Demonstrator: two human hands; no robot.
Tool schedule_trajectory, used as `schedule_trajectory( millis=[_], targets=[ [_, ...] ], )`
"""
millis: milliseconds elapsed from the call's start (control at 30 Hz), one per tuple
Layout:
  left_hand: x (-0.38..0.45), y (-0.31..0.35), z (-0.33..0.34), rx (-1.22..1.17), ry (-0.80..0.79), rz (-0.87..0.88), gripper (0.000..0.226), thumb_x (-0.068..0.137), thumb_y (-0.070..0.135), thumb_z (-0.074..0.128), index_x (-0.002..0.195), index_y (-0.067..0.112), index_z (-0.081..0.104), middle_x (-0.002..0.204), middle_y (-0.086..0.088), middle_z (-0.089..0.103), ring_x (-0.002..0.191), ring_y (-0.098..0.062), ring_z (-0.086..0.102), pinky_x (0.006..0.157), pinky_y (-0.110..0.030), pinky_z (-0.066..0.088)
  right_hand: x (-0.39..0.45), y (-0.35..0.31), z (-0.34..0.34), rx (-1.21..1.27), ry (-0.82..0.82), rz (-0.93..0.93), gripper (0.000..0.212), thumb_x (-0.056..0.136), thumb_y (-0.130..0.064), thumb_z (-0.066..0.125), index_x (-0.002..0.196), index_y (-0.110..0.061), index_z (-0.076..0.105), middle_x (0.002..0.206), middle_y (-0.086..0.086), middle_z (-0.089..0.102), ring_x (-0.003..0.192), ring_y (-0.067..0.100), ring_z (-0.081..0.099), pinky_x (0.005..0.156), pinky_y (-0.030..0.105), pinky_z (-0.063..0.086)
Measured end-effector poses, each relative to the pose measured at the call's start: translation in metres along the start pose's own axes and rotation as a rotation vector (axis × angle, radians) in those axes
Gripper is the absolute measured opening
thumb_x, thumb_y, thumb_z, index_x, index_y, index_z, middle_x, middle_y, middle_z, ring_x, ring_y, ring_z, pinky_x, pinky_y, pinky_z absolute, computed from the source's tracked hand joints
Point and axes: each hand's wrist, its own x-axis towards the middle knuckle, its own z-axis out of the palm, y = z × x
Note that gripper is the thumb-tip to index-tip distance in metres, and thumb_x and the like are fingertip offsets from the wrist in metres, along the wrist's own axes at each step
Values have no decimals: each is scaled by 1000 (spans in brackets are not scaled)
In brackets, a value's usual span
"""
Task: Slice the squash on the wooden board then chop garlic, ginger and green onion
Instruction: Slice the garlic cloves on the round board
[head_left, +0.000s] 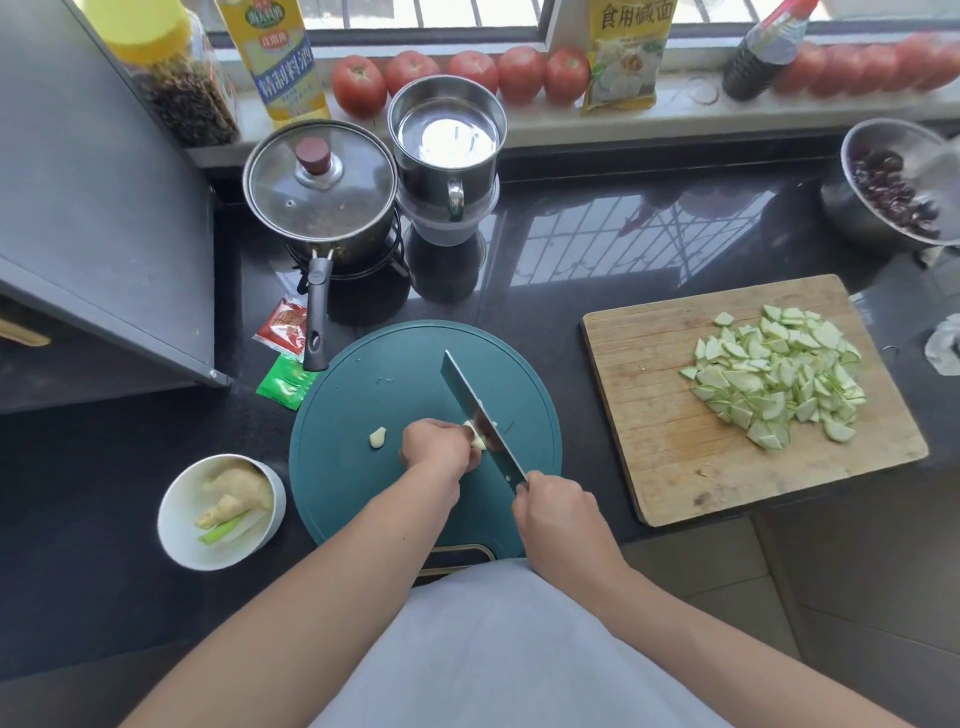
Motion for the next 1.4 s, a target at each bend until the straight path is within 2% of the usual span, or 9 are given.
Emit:
schedule_trajectory(
  millis=[133, 267, 567, 667, 800, 900, 1000, 1233, 1400],
  targets=[
    [0, 0, 0, -7, -4, 8, 8, 83, 0, 72, 79, 6, 68, 81, -16, 75, 59, -27, 73, 73, -42, 65, -1, 4, 6, -22, -1, -9, 34, 97, -24, 41, 65, -22, 31, 59, -7, 38, 52, 20, 37, 49, 35, 27],
    [-1, 0, 0, -18, -8, 5, 10, 83, -2, 70, 77, 5, 67, 76, -15, 75, 57, -27, 73, 72, -39, 65, -3, 6, 6, -28, -15, -9, 25, 96, -23, 40, 71, -21, 40, 64, -5, 43, 63, 29, 51, 53, 35, 36],
    [-3, 2, 1, -53, -15, -3, 12, 81, 0, 78, 79, 4, 67, 80, -17, 76, 65, -30, 76, 54, -27, 59, -1, 6, 8, -68, -52, -36, 30, 94, -18, 38, 66, -23, 27, 63, -5, 37, 64, 30, 47, 53, 35, 32],
    [-5, 3, 1, -49, -9, -9, 12, 80, 0, 80, 82, 2, 69, 81, -17, 75, 65, -30, 75, 48, -24, 55, 7, -2, 9, -66, -49, -22, 27, 96, -19, 39, 70, -19, 34, 65, -1, 42, 66, 32, 50, 55, 36, 39],
    [-6, 5, 1, -15, -1, -12, 11, 79, -1, 79, 79, 3, 69, 78, -16, 75, 58, -28, 73, 54, -30, 61, 29, -22, 0, 37, -7, -49, 24, 100, -23, 40, 80, -12, 47, 76, 9, 57, 70, 36, 56, 62, 42, 49],
    [-6, 4, 0, -11, -13, -24, 6, 81, -3, 75, 82, 2, 71, 79, -17, 76, 62, -30, 75, 67, -38, 65, 38, -28, -8, 99, 16, -73, 29, 101, -28, 40, 84, -9, 54, 81, 14, 62, 74, 39, 58, 64, 43, 49],
    [-5, 5, -2, -20, -8, -28, 7, 85, -4, 69, 86, 3, 70, 86, -17, 75, 58, -27, 74, 70, -37, 65, 27, -22, -11, 85, 42, -74, 29, 101, -29, 40, 81, -12, 52, 79, 11, 62, 72, 37, 59, 63, 41, 47],
    [-3, 5, -4, -40, -14, -33, 12, 90, -5, 59, 91, 2, 69, 101, -18, 73, 55, -25, 70, 67, -33, 64, 2, -1, -9, 19, 25, -28, 30, 100, -26, 40, 70, -18, 41, 64, -1, 48, 63, 31, 52, 54, 35, 34],
    [-3, 3, -3, -31, -5, -17, 11, 88, -2, 64, 82, 7, 66, 90, -15, 75, 61, -28, 74, 67, -34, 64, -2, 2, 1, -14, -12, -38, 31, 98, -24, 40, 67, -22, 33, 60, -6, 38, 58, 26, 42, 51, 36, 29]
  ],
)
